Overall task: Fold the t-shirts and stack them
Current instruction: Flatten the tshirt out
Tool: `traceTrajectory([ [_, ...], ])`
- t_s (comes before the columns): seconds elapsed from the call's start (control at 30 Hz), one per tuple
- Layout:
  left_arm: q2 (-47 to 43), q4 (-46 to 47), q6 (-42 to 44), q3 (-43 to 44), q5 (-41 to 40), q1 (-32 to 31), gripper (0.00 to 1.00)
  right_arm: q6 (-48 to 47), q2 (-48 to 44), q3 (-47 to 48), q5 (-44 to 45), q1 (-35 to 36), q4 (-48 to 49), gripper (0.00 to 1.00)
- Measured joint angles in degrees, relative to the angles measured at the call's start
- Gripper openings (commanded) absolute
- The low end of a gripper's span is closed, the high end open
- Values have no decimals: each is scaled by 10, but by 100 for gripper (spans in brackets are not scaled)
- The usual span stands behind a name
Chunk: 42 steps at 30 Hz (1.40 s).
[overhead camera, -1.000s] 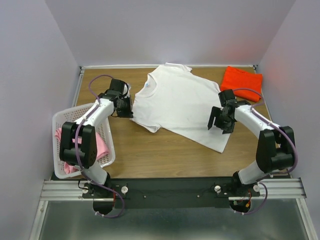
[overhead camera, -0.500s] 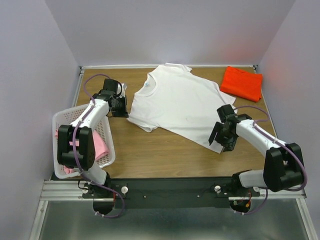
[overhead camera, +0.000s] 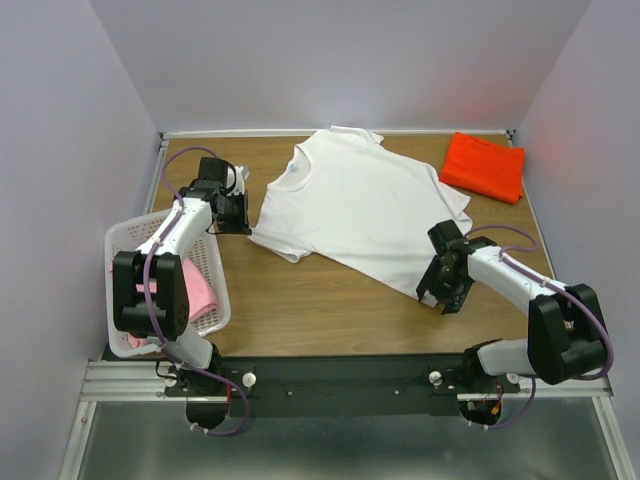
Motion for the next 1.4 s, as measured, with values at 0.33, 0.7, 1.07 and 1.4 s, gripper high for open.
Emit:
traceTrajectory([
  [0.33, 0, -5, 13, 3, 10, 10, 0, 12, 3, 0, 9, 0, 23, 52],
  [0.7, 0, -5, 12, 3, 13, 12, 0, 3, 11, 0, 0, 5, 30, 12],
  [1.07, -50, -2, 9, -26, 12, 30, 0, -5, -1, -2, -30, 52, 11, 0],
  [1.4, -95, -11, -5, -43, 5, 36, 0, 16, -6, 1, -49, 98, -10, 0],
])
